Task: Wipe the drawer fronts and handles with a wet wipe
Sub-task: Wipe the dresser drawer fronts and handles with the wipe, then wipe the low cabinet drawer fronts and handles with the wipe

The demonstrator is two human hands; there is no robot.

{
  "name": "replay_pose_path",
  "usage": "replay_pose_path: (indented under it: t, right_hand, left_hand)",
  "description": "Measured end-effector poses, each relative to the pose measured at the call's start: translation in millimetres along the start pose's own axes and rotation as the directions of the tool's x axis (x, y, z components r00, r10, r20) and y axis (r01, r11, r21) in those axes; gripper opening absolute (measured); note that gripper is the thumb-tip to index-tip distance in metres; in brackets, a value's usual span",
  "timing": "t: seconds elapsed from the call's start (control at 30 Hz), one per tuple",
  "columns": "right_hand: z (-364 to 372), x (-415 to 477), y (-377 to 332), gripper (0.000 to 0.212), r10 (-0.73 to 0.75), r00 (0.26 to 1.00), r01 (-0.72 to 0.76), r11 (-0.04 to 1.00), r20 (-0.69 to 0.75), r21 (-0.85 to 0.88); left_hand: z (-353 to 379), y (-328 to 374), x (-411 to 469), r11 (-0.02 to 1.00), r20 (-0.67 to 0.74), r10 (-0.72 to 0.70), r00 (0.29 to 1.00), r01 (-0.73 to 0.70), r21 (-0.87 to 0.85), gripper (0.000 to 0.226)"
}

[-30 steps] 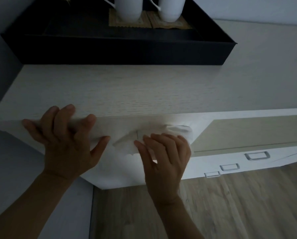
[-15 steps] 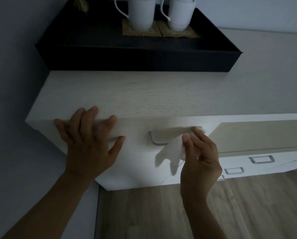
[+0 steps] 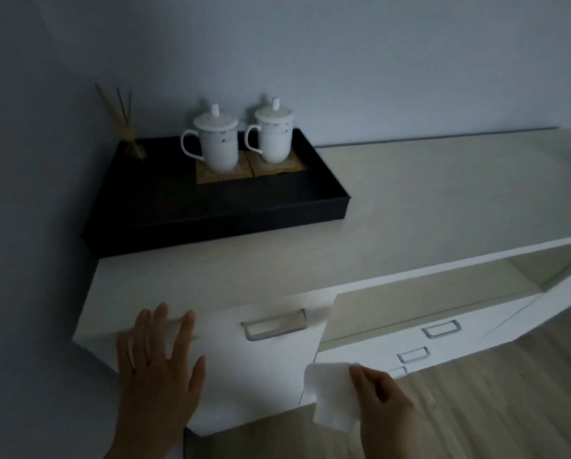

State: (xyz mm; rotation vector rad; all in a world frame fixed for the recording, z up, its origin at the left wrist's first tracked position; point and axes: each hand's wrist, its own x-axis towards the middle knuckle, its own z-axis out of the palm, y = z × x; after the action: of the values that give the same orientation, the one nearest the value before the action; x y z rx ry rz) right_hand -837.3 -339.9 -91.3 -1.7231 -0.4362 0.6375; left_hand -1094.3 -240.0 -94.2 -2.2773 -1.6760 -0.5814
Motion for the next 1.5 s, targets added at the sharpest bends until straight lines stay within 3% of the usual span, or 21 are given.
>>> replay_pose_path:
  t: [0.1,0.17,0.3,0.4,0.47,0.6,0.77,0.97,1.1,1.23,1.5]
  right_hand:
    - [-53.6,9.1,-8.6,0.029,0.018,1.0,-0.019,0.998,-0.021,-0.062]
    - [-91.6,20.9,-22.4,0.025,0.027,0.999,-0.03,0.997,-0.035,-0.074]
    - [-175.1,46.6,-73.4,0.022,-0.079,0.991,0.075,0.996,-0.111,-0.038]
    - [-253.4,63.8,-114.3,0.02,-0.156,0.96,0.157,0.988,-0.235,-0.014]
    - [-313.2,73.2,-136.1,0.016,-0.192,0.927,0.201,0.98,-0.322,-0.006]
    - [-447.1,77.7,-164.1,0.016,-0.229,0.848,0.233,0.971,-0.478,-0.051]
    - [-619.0,66.6,-172.8,0.013,-0.235,0.704,0.203,0.971,-0.67,-0.127]
    - [-795.8,57.9,-146.1,0.016,-0.181,0.475,0.131,0.982,-0.861,-0.135]
    - [-906.7,73.0,-127.5,0.019,-0.162,0.344,0.095,0.986,-0.925,-0.137]
    - [-1022.6,94.5,-122.3,0.017,-0.154,0.234,0.04,0.988,-0.96,-0.149]
    - [-1250.9,67.0,-97.7,0.006,-0.129,-0.155,-0.082,0.99,-0.979,-0.118]
  left_hand:
    - [-17.3,21.8,5.1,0.992,0.058,-0.121,0.991,0.118,0.048,0.061]
    - [-30.1,44.9,22.1,0.99,0.146,-0.14,0.979,0.134,0.054,0.079]
    - [-91.3,146.5,86.5,0.999,0.319,-0.031,0.947,0.038,-0.015,0.076]
    - [-127.5,248.6,117.9,0.981,0.237,0.176,0.955,-0.151,-0.118,0.073]
    - [-155.3,325.8,127.4,0.943,0.231,0.311,0.922,-0.269,-0.196,0.068]
    - [-200.0,486.1,117.8,0.825,0.276,0.556,0.784,-0.48,-0.299,0.06]
    - [-230.8,671.5,74.0,0.603,0.208,0.795,0.57,-0.701,-0.382,0.045]
    - [-264.8,883.8,11.1,0.303,0.169,0.953,0.251,-0.777,-0.552,0.028]
    - [-271.1,1037.3,-33.8,0.105,0.087,0.994,0.069,-0.835,-0.54,0.033]
    - [-286.5,1189.3,-76.0,-0.054,0.1,0.987,-0.123,-0.852,-0.52,0.033]
    - [-383.0,1475.5,-233.4,-0.401,-0.016,0.892,-0.451,-0.776,-0.486,0.039]
